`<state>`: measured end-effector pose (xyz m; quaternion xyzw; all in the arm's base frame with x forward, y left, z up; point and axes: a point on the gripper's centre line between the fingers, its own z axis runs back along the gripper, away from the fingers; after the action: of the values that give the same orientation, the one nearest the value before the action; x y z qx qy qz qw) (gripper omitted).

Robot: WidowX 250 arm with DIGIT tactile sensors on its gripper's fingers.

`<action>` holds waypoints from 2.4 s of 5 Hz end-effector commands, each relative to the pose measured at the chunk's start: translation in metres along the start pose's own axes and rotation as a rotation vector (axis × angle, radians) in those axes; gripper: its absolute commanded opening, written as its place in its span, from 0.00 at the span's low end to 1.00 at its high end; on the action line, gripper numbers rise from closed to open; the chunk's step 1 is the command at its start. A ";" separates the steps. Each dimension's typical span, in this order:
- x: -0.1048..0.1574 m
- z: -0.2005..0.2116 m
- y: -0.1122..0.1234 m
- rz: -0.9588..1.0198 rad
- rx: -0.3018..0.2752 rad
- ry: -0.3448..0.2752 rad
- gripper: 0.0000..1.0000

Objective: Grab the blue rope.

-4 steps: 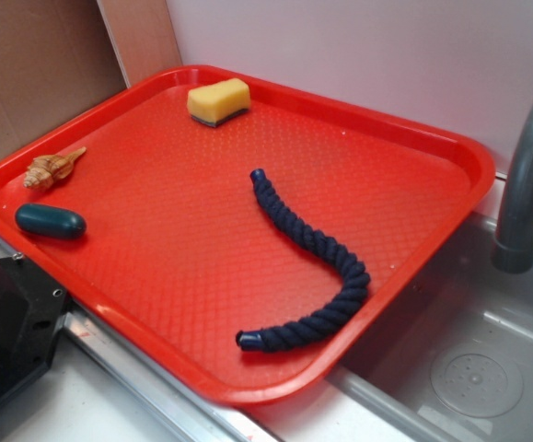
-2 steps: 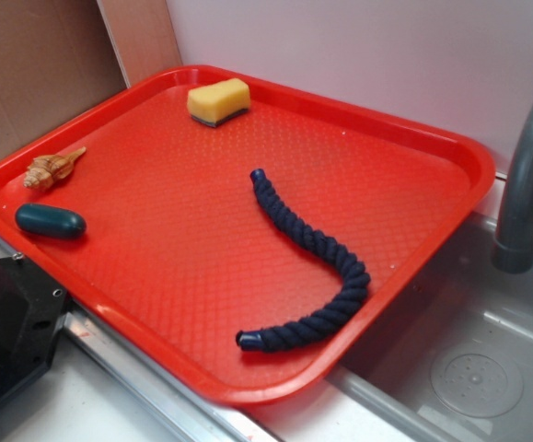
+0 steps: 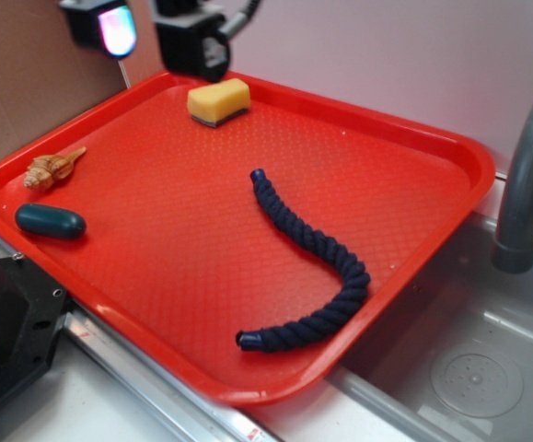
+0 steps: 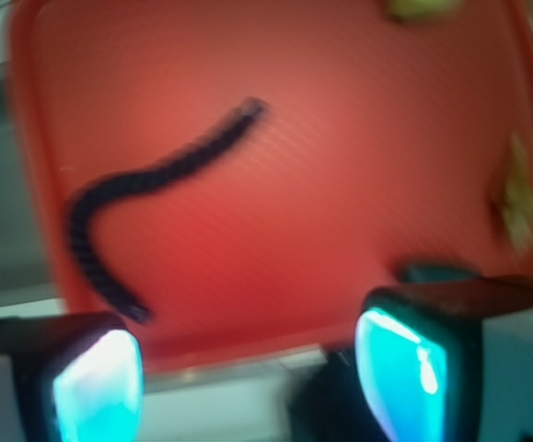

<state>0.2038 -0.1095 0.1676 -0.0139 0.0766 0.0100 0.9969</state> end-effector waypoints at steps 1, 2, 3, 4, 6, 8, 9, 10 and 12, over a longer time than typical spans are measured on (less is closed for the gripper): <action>-0.007 0.009 -0.010 -0.031 -0.022 -0.035 1.00; -0.001 -0.032 -0.007 0.233 0.059 -0.236 1.00; 0.010 -0.062 -0.009 0.483 0.025 -0.302 1.00; 0.032 -0.087 -0.008 0.663 -0.048 -0.241 1.00; 0.068 -0.131 -0.033 0.579 -0.155 -0.098 1.00; 0.065 -0.139 -0.037 0.501 -0.081 -0.074 0.00; 0.063 -0.110 -0.032 0.329 -0.078 -0.113 0.00; 0.052 -0.063 -0.017 0.065 -0.168 -0.115 0.00; 0.019 0.034 0.049 -0.198 -0.036 -0.208 0.00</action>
<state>0.2347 -0.0523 0.1853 -0.0336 0.0015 -0.0820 0.9961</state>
